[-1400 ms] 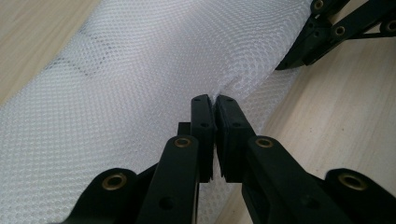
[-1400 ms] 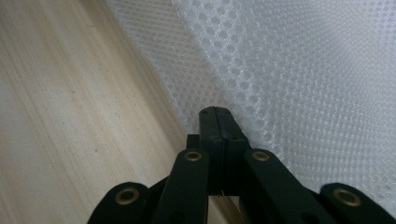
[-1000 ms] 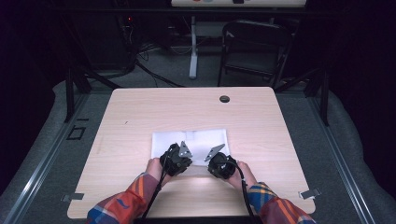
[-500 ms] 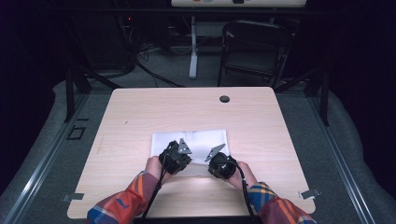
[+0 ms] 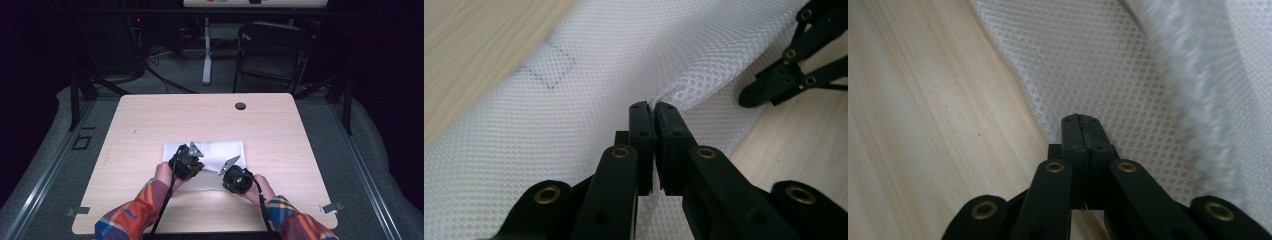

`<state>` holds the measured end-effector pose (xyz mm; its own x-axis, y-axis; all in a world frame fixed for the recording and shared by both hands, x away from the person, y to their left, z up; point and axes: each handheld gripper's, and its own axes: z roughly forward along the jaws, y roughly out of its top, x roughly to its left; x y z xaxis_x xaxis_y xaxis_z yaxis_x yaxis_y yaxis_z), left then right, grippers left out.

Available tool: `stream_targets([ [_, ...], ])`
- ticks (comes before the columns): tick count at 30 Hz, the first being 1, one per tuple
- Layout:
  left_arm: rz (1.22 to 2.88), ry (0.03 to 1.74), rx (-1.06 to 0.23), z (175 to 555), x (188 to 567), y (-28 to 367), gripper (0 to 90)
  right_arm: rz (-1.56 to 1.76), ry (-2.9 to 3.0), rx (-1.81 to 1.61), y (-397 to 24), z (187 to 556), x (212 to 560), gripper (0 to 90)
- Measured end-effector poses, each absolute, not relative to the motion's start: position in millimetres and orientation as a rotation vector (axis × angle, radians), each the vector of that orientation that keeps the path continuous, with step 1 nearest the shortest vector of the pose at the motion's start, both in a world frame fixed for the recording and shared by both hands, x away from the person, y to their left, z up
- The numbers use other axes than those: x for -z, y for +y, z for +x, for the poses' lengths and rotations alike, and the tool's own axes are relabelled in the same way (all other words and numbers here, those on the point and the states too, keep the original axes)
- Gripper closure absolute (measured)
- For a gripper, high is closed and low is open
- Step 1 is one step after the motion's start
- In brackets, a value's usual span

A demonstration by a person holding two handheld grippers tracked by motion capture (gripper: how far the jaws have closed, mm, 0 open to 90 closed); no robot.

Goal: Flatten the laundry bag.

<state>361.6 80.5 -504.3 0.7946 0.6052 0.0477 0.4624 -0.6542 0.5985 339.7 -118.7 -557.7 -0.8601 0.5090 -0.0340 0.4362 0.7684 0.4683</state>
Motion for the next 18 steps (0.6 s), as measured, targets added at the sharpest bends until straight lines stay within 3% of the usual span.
stream_targets([
  [18,2.368,0.877,-0.348,394,493,82,86.6,0.737,2.834,-0.683,-121,336,557,90.0],
])
